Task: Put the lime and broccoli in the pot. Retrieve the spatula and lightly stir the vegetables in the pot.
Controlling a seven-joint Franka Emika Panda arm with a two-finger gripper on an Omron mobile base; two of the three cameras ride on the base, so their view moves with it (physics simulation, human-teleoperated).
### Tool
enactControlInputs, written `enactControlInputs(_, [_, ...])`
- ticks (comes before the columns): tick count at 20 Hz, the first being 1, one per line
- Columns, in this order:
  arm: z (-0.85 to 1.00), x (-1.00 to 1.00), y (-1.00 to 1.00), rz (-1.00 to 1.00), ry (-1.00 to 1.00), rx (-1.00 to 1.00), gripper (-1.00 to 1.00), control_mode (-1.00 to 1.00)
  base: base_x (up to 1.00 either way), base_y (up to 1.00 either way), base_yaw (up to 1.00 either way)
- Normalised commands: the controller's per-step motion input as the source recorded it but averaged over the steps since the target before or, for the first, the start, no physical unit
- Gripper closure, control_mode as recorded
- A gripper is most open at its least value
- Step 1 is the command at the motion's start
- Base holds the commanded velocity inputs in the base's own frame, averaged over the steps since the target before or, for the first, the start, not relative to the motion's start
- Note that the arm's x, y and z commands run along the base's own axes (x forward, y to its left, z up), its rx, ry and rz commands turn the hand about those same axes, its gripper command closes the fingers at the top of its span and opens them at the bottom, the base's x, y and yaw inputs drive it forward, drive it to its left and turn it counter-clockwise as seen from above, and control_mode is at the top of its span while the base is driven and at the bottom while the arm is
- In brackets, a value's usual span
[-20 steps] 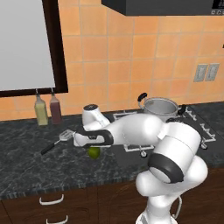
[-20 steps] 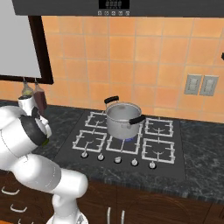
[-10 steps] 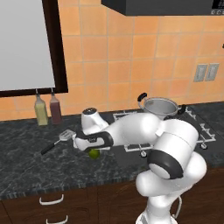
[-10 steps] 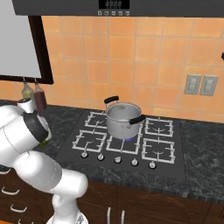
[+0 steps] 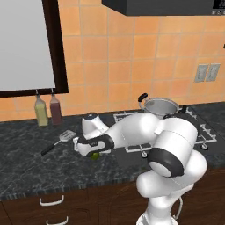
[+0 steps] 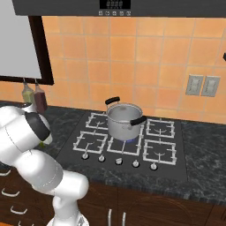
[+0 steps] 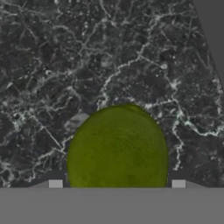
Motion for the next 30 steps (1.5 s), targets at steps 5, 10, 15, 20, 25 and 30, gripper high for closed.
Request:
enactControlInputs(5, [0.38, -0.17, -0.34, 0.00, -0.07, 0.00, 1.00, -1.00, 0.00, 0.00, 0.00])
enactControlInputs(10, [1.00, -0.01, -0.89, 0.00, -0.26, 0.00, 1.00, -1.00, 0.00, 0.00, 0.00])
enactControlInputs(15, [1.00, 0.12, -1.00, -0.01, -0.03, 0.00, 1.00, -1.00, 0.00, 0.00, 0.00])
enactControlInputs(20, [1.00, 0.46, -1.00, -0.06, 0.04, 0.00, 1.00, -1.00, 0.00, 0.00, 0.00])
enactControlInputs(25, [0.75, 0.52, -1.00, -0.12, 0.20, 0.08, 1.00, -1.00, 0.00, 0.00, 0.00])
enactControlInputs(30, [0.18, 0.70, -0.98, -0.16, 0.22, 0.13, 1.00, -1.00, 0.00, 0.00, 0.00])
